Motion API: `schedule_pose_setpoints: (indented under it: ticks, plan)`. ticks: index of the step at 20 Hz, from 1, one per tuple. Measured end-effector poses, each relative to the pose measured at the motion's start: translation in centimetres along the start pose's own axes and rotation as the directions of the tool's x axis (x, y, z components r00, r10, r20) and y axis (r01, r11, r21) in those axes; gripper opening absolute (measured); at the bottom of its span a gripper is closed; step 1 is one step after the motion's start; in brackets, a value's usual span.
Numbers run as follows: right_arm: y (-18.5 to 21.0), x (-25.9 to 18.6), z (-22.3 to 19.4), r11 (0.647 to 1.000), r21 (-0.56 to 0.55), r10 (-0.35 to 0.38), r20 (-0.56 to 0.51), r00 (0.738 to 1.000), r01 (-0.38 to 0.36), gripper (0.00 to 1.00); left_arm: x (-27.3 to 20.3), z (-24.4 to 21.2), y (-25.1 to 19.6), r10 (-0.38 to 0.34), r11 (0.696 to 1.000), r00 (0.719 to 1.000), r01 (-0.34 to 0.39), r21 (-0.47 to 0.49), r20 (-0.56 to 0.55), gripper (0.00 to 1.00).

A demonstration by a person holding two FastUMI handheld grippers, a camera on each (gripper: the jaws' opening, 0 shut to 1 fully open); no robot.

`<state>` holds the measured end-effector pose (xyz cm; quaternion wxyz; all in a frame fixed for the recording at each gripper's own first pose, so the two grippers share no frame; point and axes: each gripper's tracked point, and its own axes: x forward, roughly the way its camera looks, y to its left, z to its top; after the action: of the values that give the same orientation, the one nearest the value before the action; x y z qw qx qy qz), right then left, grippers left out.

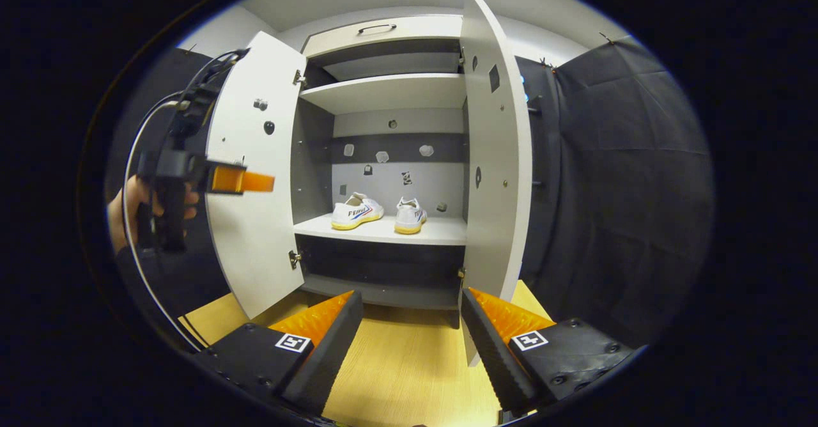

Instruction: Grab one shoe with the right hand and put it into the shoe cabinet, grab the other shoe with the left hand and put it into the shoe cabinet; then close the right door with the right hand and the left door with the left hand.

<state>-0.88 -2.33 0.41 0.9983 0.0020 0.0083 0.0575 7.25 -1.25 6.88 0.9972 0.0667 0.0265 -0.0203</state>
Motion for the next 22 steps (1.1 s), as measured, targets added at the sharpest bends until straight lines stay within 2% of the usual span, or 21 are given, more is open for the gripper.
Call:
schedule_pose_setpoints:
  ticks: [2, 7, 11, 19, 22]
  plan:
    - [-0.5, -0.5, 1.1, 0.999, 0.017, -0.039, 0.014, 0.999, 0.039, 0.98, -2.0, -1.3, -0.7, -0.033, 0.999, 0.999, 0.033, -0.012, 0.018, 0.96]
    - [-2.6, -1.9, 4.1, 0.993, 0.023, -0.117, 0.039, 0.992, 0.116, 0.98, -5.7, -4.1, -0.6, -0.057, 0.998, 0.998, 0.056, 0.029, 0.036, 0.96]
    - [-5.4, -2.5, 7.3, 0.982, 0.010, -0.188, 0.078, 0.979, 0.188, 0.98, -7.8, -5.8, -0.4, -0.077, 0.996, 0.997, 0.078, -0.045, 0.017, 0.96]
    - [-15.3, -0.9, 13.3, 0.938, 0.045, -0.346, 0.139, 0.928, 0.343, 0.98, -8.6, -9.0, 3.1, 0.002, 0.997, 0.999, -0.006, -0.079, -0.054, 0.97]
    - [-18.6, 1.0, 14.5, 0.933, 0.055, -0.360, 0.139, 0.923, 0.356, 0.96, -8.6, -9.7, 3.7, 0.036, 0.996, 0.996, -0.042, -0.079, -0.076, 0.97]
